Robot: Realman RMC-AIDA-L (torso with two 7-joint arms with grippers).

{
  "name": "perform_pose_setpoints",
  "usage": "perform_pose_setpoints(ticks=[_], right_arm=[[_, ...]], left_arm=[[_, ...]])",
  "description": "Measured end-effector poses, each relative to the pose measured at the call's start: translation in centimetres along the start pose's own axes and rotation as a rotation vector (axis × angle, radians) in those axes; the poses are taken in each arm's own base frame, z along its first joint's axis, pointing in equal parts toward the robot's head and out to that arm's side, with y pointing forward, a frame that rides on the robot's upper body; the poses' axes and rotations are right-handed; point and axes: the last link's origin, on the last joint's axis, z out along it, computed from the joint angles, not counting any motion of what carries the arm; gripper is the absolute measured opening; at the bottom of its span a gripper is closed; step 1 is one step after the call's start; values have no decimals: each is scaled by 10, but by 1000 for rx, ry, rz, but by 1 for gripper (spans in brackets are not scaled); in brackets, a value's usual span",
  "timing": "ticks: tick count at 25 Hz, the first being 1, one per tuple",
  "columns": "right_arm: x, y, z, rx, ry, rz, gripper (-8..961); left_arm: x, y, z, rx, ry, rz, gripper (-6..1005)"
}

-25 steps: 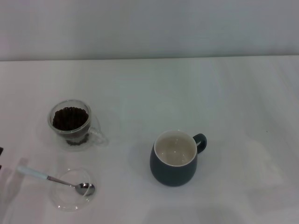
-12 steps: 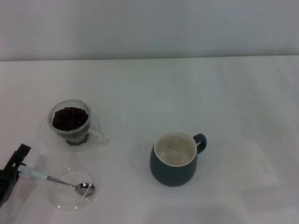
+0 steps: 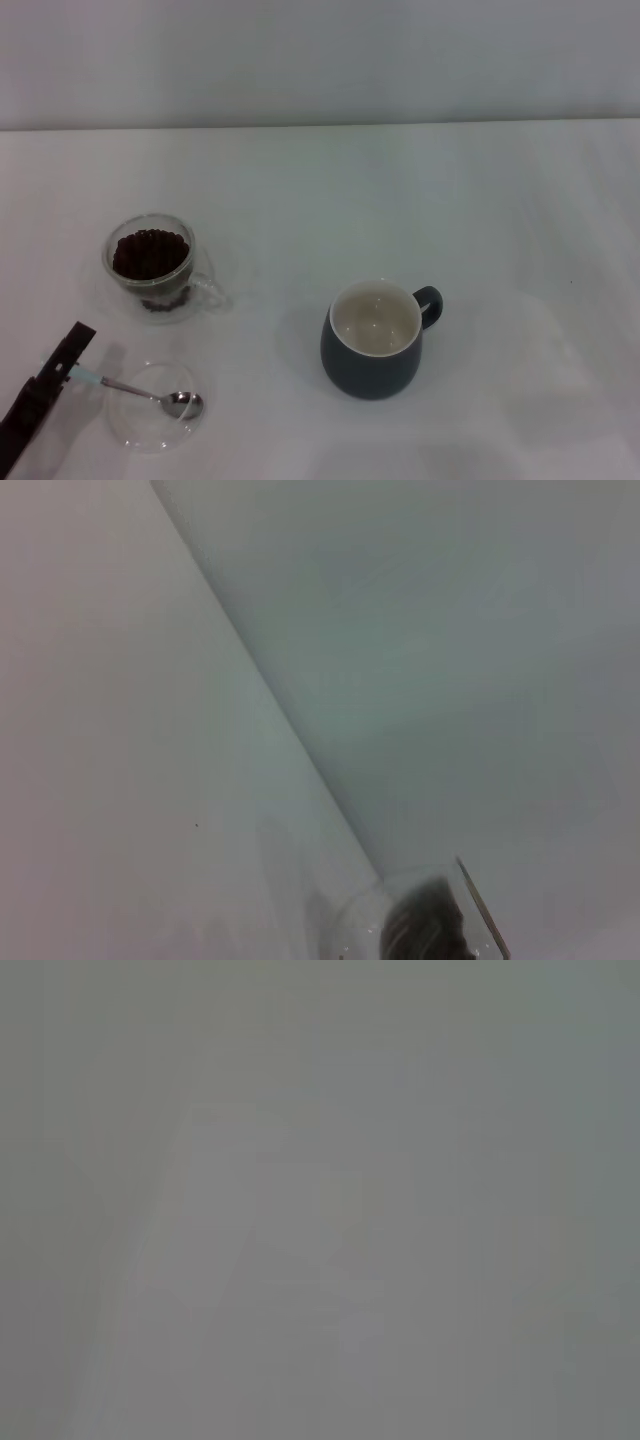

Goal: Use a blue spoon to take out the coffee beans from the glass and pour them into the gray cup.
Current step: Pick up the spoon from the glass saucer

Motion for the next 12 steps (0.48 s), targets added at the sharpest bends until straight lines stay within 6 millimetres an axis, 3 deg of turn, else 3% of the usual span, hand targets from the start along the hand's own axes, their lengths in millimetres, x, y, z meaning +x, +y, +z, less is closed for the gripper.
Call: perform_pose_setpoints(ticks=[12], right_arm=[[4,4,2,0,25,5,395]], left_arm=[[3,1,3,-8,-9,14,887]])
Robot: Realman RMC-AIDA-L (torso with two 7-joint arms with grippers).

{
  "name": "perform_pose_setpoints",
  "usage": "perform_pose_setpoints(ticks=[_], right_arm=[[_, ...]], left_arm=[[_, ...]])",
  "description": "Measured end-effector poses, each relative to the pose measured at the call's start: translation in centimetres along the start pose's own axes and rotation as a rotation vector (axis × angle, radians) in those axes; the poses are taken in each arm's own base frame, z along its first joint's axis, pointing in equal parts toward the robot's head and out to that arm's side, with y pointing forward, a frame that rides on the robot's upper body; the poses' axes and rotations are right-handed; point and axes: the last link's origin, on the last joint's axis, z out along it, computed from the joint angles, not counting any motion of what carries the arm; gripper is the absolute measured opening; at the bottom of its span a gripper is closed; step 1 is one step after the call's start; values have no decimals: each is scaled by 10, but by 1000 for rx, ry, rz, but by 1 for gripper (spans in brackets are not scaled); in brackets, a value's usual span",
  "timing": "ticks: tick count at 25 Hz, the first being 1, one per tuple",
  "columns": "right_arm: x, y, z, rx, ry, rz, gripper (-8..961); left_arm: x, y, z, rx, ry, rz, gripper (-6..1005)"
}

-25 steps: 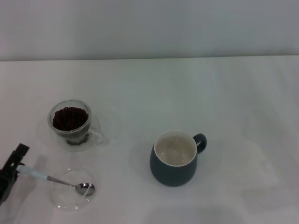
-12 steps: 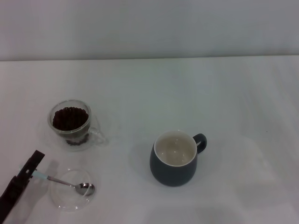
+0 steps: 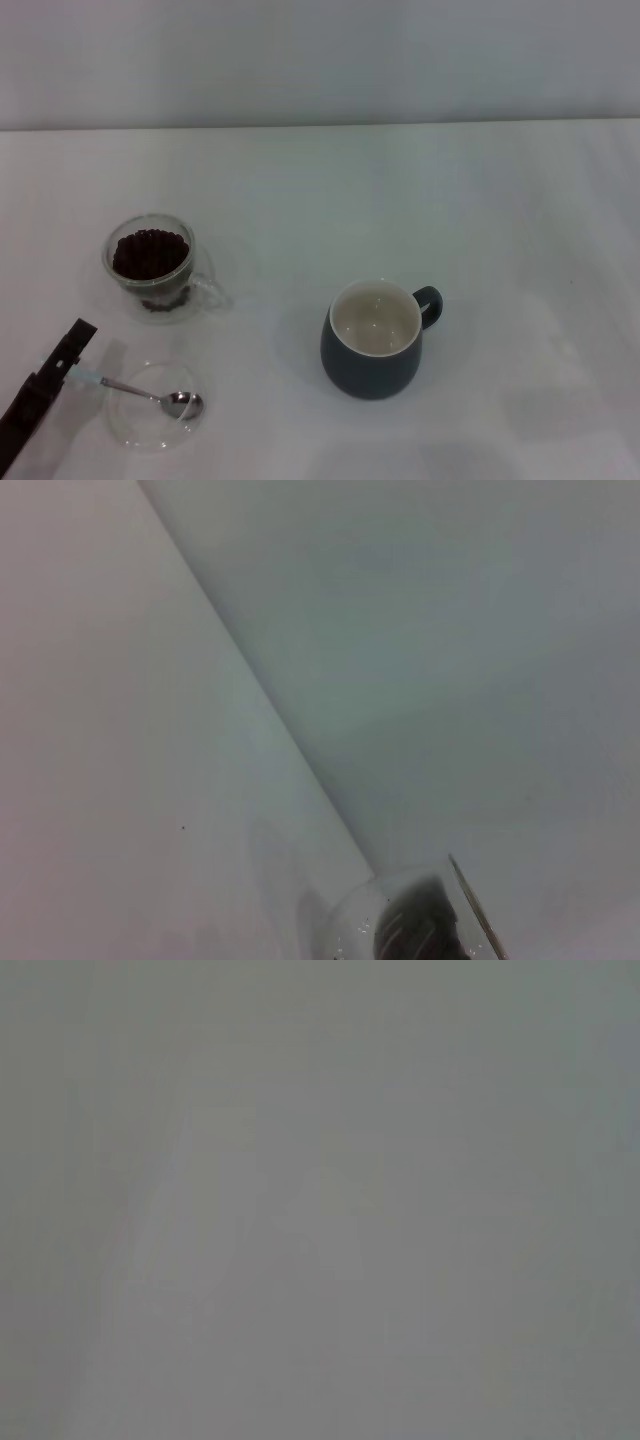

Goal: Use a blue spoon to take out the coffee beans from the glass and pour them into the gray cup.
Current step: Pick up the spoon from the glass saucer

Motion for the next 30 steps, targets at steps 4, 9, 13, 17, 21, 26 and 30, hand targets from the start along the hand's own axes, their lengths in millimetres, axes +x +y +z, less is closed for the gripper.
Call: perform_pose_setpoints(ticks=[4,9,13,17,21,26,30], right_arm=[[0,0,0,0,-1,0,395],[-1,1,0,0,-7,1,394],[-1,1,0,0,-7,3,394],[0,2,1,0,-3,4,395],[0,2,1,-1,-2,3,395],[0,2,1,-1,-1,3,394],[1,1,1,-1,4,2,395]], left_arm=[[0,1,3,-6,-15,1,831],[-5,1,12,2,-70,-11,690],[-6,2,13,-1,-84,-6,564],[-9,3,13,-5,-94,-3,477],[-9,3,13,-7,-95,-4,349],[-9,2,12,-3,-91,-11,311],[-9,2,11,0,-90,-16,281]])
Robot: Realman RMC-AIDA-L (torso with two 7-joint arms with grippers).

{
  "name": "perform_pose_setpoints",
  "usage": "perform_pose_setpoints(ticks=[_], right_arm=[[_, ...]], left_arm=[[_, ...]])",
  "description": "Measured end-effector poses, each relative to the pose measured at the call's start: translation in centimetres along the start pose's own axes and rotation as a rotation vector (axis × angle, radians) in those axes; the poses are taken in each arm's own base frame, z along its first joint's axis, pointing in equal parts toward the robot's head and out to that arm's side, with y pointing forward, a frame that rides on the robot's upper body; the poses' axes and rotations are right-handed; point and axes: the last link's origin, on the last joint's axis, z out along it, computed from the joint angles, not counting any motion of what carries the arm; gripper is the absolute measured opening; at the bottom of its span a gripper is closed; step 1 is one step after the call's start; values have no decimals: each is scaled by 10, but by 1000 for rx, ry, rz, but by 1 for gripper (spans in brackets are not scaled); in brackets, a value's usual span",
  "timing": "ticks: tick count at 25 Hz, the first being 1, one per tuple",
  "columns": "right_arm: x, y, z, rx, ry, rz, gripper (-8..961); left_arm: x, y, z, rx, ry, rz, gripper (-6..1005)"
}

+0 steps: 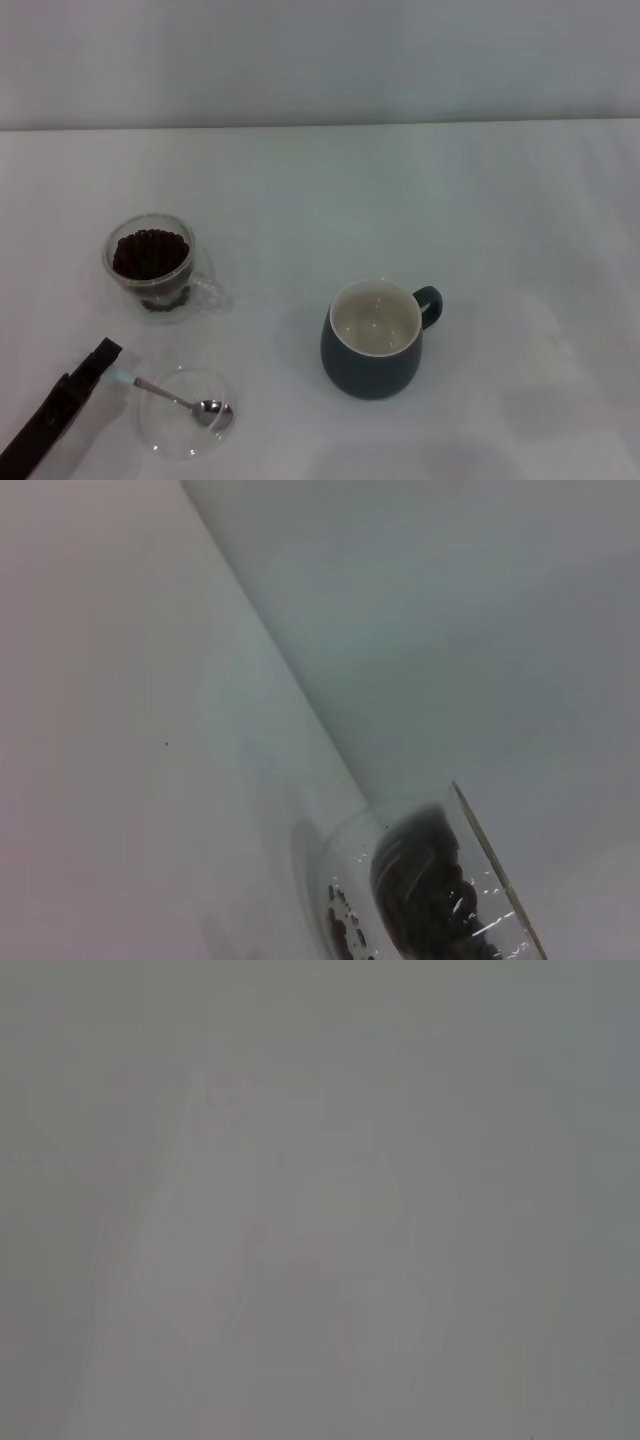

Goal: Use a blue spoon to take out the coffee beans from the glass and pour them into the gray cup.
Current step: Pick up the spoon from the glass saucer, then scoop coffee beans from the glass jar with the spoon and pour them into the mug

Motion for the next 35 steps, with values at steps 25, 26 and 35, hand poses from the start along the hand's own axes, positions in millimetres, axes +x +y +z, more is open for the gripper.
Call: perform_pose_setpoints(ticks=[25,26,35], right_arm=[[1,7,4,-20,6,-17,394],[1,8,4,-21,6,-17,394],[-2,15,2,-61,-15,-25,395]], left_arm=[[38,11,-6,-124,68,-2,134],[41,13,-3,-137,64,2,133],[59,32,15,-230,26,69,133]])
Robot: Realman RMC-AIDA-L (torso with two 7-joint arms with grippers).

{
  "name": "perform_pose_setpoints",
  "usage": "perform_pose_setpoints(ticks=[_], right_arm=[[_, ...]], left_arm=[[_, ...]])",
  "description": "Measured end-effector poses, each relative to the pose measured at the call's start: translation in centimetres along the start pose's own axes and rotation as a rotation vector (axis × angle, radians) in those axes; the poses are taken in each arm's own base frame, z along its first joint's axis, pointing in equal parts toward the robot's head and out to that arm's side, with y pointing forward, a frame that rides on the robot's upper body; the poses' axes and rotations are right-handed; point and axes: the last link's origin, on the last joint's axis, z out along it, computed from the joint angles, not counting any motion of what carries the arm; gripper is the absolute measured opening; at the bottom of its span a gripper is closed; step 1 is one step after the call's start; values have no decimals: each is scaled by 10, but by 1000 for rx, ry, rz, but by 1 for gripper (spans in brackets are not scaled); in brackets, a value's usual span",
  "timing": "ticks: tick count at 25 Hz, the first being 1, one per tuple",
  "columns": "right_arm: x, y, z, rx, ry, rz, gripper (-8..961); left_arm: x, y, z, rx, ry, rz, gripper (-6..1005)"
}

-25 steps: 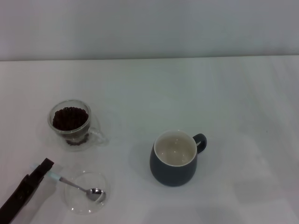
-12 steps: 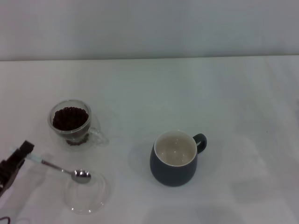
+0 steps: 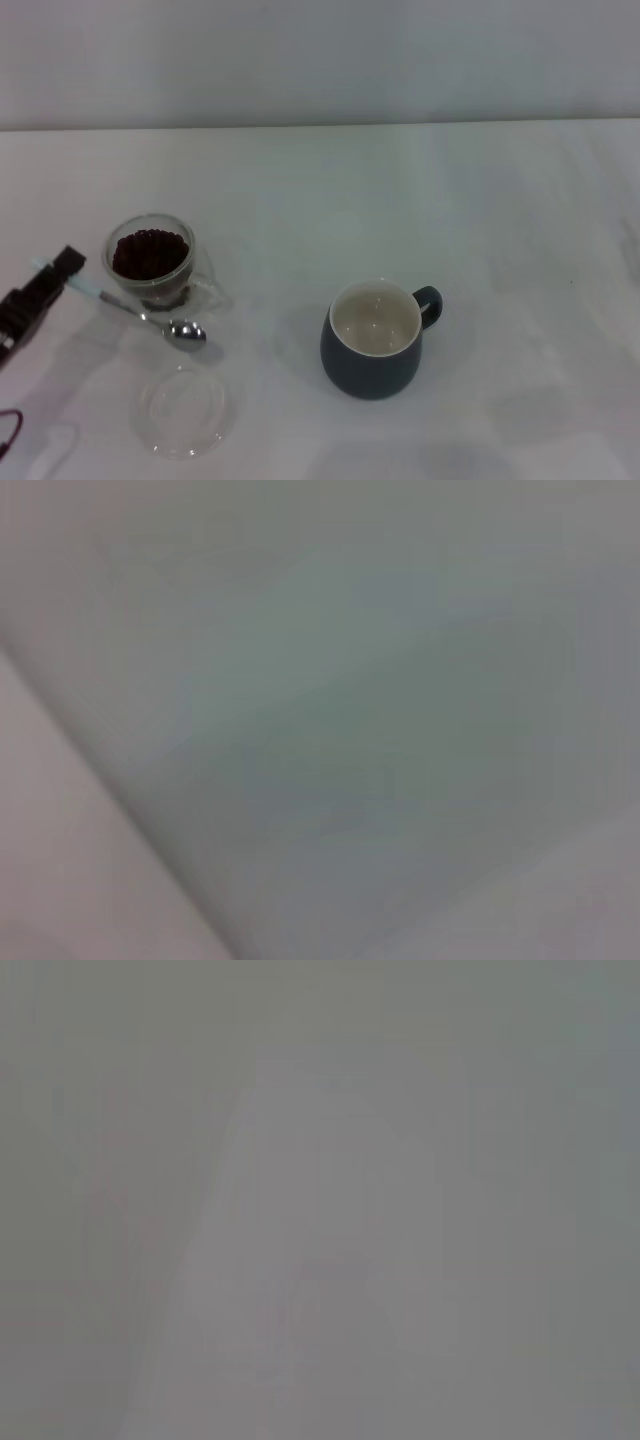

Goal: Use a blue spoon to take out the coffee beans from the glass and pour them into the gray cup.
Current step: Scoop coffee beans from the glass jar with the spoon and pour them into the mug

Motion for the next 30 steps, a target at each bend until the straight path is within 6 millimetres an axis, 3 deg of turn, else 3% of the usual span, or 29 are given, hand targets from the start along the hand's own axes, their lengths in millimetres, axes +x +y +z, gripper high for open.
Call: perform_pose_setpoints(ticks=[10,15,22,30], right_arm=[[-8,6,-3,-44,-54,3,395],[-9,11,-5,-74,-59,4,394],[-10,14,-7,-100,-65,12,394],[-11,18,-10,-119,-74,22,395]], left_arm=[[44,11,20,-72,-33,120,133],[75,17,30,-94,-51,151,134],[109,13,43,-9,-95,196,133],[133,21,73,23,-189,285,131]])
